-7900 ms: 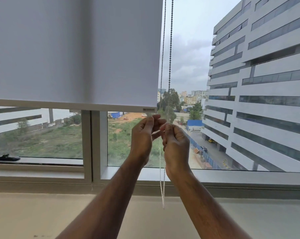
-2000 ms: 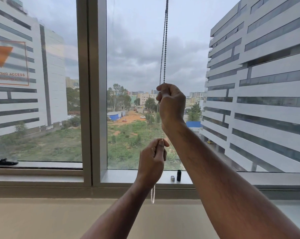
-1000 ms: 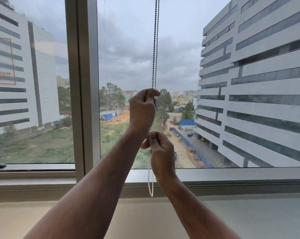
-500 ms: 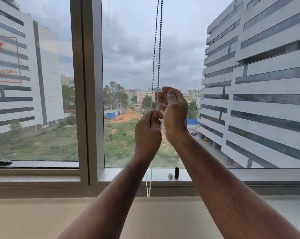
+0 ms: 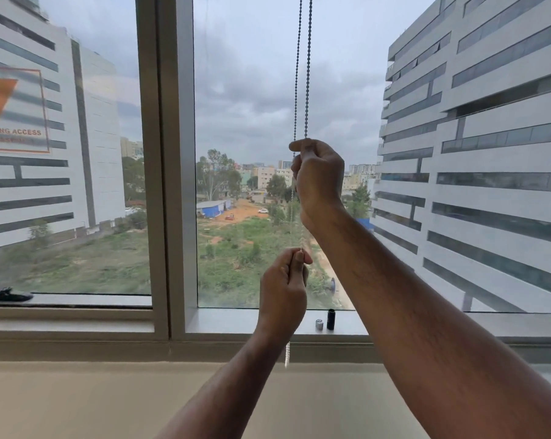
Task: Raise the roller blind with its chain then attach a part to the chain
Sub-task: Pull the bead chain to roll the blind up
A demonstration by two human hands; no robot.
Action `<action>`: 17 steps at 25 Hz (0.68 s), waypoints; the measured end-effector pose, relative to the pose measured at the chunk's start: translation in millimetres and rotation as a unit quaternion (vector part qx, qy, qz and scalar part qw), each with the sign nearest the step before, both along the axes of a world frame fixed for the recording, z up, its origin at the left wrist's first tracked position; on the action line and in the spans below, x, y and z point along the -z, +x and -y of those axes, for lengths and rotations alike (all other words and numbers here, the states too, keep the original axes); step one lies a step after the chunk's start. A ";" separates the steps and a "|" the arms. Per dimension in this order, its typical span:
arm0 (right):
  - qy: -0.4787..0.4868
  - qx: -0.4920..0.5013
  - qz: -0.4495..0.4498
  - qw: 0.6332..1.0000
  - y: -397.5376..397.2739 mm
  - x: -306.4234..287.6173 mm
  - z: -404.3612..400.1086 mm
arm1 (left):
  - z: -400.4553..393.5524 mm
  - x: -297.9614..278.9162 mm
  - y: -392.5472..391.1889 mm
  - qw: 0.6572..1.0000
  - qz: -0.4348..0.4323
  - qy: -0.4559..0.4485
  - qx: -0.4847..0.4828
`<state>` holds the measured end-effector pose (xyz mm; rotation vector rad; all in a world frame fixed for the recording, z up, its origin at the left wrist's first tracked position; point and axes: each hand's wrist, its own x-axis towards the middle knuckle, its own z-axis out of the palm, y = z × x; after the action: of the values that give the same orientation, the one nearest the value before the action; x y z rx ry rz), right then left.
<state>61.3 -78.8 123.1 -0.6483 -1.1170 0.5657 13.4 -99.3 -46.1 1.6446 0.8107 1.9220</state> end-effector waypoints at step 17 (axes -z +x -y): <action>-0.025 0.096 0.068 0.993 -1.0 124.8 21.4 | -11.5 -121.1 -16.0 0.987 0.136 -0.022 0.089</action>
<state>60.3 -100.2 -1.7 -0.8381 -1.1550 0.3890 -2.6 -87.8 74.9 1.3416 0.5741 1.9307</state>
